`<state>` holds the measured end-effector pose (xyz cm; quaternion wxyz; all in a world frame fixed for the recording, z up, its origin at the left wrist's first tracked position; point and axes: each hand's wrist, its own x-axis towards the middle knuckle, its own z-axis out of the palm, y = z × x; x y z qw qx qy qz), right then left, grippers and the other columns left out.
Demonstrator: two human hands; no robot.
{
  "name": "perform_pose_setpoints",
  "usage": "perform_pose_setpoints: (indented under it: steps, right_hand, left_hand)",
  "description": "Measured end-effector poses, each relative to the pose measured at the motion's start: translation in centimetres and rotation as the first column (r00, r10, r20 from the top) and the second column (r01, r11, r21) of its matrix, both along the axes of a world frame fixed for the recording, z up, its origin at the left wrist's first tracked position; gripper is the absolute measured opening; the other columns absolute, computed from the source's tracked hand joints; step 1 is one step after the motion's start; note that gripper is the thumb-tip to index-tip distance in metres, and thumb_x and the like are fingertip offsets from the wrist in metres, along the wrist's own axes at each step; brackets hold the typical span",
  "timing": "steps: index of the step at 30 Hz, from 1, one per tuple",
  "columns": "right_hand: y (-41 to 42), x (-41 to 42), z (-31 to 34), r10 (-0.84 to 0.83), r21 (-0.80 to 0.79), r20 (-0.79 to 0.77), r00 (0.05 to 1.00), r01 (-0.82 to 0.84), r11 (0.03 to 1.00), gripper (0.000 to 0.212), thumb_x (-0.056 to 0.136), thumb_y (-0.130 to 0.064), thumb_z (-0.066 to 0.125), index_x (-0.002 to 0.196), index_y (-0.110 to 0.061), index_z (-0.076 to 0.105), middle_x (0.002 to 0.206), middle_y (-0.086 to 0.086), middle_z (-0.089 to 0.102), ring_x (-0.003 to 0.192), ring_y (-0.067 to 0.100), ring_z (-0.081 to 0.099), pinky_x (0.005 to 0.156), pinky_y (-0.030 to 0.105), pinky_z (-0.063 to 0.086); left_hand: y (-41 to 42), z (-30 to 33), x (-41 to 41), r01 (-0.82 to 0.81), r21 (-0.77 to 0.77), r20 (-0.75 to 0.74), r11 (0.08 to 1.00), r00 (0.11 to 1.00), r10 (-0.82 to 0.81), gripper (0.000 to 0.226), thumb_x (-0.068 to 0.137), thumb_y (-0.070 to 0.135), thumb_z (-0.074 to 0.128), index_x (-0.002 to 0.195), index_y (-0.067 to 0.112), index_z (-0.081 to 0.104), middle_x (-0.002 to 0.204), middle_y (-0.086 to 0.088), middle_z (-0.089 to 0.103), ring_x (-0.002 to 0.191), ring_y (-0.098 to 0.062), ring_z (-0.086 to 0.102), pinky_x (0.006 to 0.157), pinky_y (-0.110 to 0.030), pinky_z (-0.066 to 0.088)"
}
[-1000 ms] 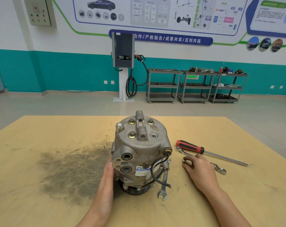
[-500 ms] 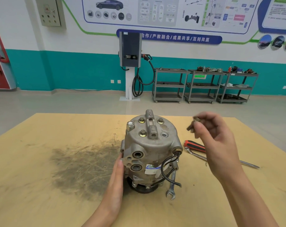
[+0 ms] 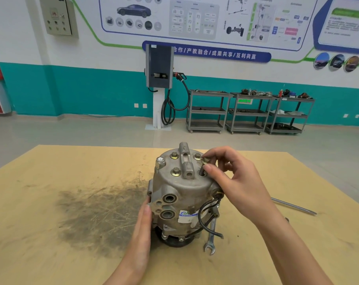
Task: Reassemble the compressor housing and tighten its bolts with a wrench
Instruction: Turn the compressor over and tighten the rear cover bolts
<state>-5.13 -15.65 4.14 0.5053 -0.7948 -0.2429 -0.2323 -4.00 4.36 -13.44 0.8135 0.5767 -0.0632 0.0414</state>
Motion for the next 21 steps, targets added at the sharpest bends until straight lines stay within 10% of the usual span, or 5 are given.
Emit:
perform_pose_setpoints:
  steps: [12, 16, 18, 21]
  right_hand:
    - [-1.5, -0.2, -0.2, -0.050, -0.127, 0.050, 0.997, 0.056, 0.990, 0.026, 0.088, -0.040, 0.057, 0.110, -0.033, 0.068, 0.090, -0.018, 0.057, 0.083, 0.010, 0.053, 0.068, 0.024, 0.048]
    - [-4.0, 0.8, -1.8, -0.193, -0.139, 0.130, 0.973, 0.210, 0.968, 0.014, 0.091, -0.016, 0.064, 0.092, -0.029, 0.068, 0.084, -0.015, 0.060, 0.076, 0.013, 0.057, 0.069, 0.030, 0.051]
    - [-5.5, 1.3, -3.4, -0.236, -0.429, 0.147, 0.961, 0.277, 0.860, 0.015, 0.093, -0.016, 0.063, 0.095, -0.031, 0.065, 0.089, -0.015, 0.060, 0.082, 0.009, 0.058, 0.071, 0.022, 0.044]
    - [-6.8, 2.0, -7.1, -0.186, -0.875, 0.181, 0.966, 0.244, 0.417, 0.029, 0.099, -0.026, 0.050, 0.128, -0.032, 0.053, 0.119, -0.008, 0.053, 0.112, 0.015, 0.052, 0.086, 0.028, 0.037]
  left_hand:
    - [-0.2, 0.4, -0.4, -0.015, 0.022, 0.017, 1.000, 1.000, 0.014, 0.101, 0.068, 0.094, 0.050, 0.153, 0.039, 0.037, 0.156, 0.018, 0.042, 0.148, -0.005, 0.031, 0.126, -0.047, 0.017]
    - [-0.2, 0.4, -0.5, -0.019, 0.033, 0.031, 0.999, 0.999, 0.018, 0.098, 0.071, 0.092, 0.050, 0.152, 0.038, 0.039, 0.155, 0.018, 0.044, 0.148, -0.004, 0.032, 0.126, -0.046, 0.017]
    - [-0.2, 0.4, -0.5, -0.026, 0.036, 0.033, 0.999, 0.999, 0.025, 0.097, 0.072, 0.091, 0.049, 0.152, 0.038, 0.038, 0.155, 0.018, 0.043, 0.148, -0.004, 0.031, 0.126, -0.046, 0.017]
    - [-0.2, 0.3, -0.5, -0.024, 0.033, 0.035, 0.999, 0.999, 0.023, 0.098, 0.071, 0.092, 0.050, 0.153, 0.038, 0.038, 0.156, 0.017, 0.042, 0.148, -0.005, 0.031, 0.126, -0.047, 0.016]
